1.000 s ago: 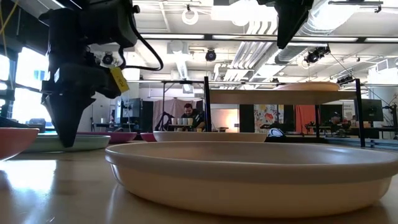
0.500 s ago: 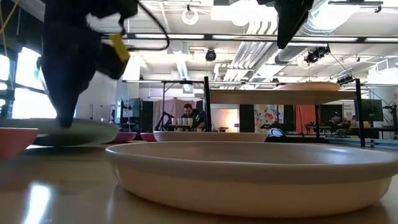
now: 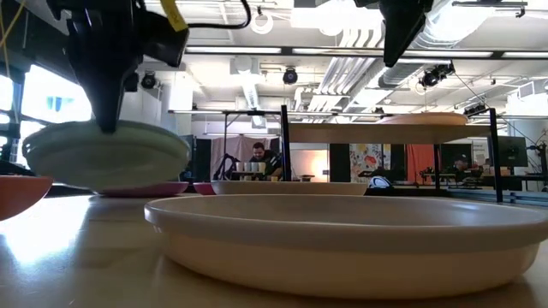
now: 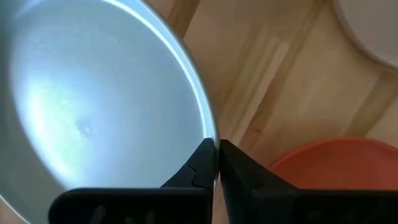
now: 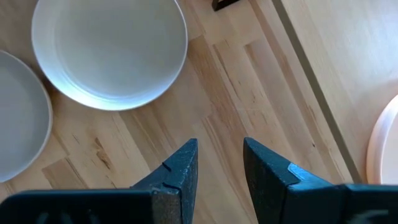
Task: Place and stack plates onto a shelf
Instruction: Stack the blue plate on top of the white plate
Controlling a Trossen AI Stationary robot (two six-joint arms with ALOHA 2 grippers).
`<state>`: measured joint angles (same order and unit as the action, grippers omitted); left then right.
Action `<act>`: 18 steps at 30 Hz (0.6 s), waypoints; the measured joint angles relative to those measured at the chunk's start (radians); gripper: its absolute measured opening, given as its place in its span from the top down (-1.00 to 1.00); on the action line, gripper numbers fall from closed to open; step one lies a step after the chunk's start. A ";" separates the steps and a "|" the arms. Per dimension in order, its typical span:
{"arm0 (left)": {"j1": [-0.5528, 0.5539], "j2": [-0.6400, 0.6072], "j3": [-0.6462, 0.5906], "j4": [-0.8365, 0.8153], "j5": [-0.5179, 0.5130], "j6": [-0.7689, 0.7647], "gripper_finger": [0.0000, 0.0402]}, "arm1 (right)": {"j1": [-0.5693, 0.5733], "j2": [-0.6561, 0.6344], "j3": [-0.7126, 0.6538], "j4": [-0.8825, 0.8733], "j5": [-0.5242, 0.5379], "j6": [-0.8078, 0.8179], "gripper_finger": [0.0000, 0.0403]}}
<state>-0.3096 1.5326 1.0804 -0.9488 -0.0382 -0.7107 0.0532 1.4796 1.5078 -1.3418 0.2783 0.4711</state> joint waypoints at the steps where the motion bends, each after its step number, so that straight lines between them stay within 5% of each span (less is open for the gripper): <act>1: 0.000 0.000 0.007 -0.001 0.000 0.020 0.99 | 0.000 0.000 0.000 0.001 0.000 0.000 0.48; 18: 0.000 0.000 0.106 -0.071 -0.092 0.374 0.99 | 0.000 0.000 0.000 0.146 0.010 -0.006 0.47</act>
<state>-0.3096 1.5326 1.1862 -1.0200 -0.1304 -0.3368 0.0532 1.4796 1.5078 -1.1961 0.2887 0.4648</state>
